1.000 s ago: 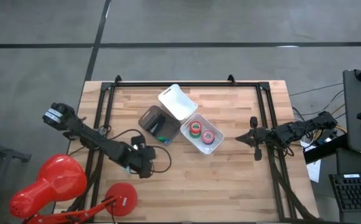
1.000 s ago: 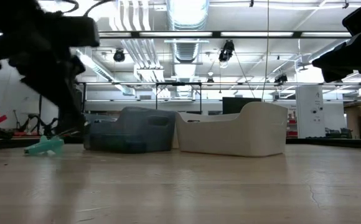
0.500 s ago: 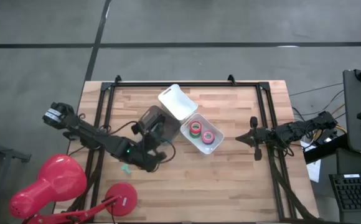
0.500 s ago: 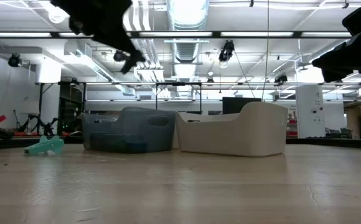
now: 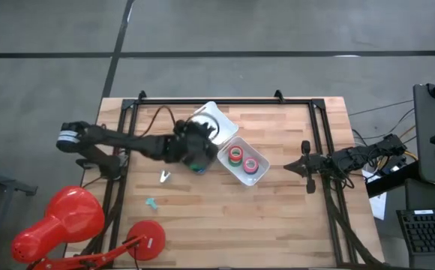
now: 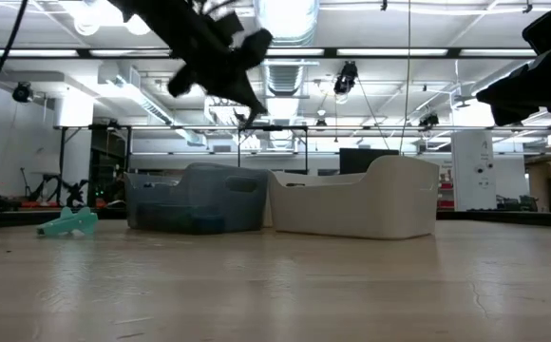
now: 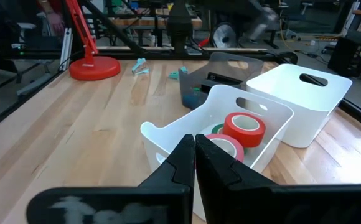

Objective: Pick and place Stapler, Stapler remover, tape
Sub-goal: Put the black staple remover into the top white bin

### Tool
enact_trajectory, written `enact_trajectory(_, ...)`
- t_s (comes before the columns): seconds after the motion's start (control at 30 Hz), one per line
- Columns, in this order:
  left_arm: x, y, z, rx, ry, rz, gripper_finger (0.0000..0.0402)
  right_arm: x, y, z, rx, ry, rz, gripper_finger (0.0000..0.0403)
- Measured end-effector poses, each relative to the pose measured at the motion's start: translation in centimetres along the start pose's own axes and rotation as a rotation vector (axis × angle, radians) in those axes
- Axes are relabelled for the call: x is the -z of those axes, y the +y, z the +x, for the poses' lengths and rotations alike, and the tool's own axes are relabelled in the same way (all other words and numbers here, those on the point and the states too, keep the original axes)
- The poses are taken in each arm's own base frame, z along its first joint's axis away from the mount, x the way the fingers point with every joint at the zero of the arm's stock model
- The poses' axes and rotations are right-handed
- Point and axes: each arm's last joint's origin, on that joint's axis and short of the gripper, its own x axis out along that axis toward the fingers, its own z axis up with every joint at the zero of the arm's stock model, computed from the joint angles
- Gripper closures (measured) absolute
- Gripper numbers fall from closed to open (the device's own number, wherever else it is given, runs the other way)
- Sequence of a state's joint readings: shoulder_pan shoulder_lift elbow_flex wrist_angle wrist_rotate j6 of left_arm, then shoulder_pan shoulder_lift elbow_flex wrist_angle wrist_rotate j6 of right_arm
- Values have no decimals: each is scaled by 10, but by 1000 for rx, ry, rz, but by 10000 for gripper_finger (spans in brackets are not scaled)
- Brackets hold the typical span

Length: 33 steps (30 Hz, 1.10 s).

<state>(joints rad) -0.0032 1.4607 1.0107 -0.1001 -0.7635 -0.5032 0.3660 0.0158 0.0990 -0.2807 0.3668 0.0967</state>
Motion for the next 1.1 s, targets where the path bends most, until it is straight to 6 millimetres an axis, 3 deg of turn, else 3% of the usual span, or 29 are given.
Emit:
enact_trajectory(0.13,-6,14,35,63,29,-42,392,0,0,0,1,0,0,394)
enact_trajectory(0.27,0,31,66,45,80,-79,392,0,0,0,0,0,0,394)
enact_trajectory(0.47,12,47,94,19,158,-106,394,0,0,0,0,0,0,394)
enact_trajectory(0.73,25,57,112,19,237,-182,379,0,0,0,0,0,0,394)
enact_trajectory(1.1,24,57,112,61,261,-216,371,0,0,0,0,0,0,394)
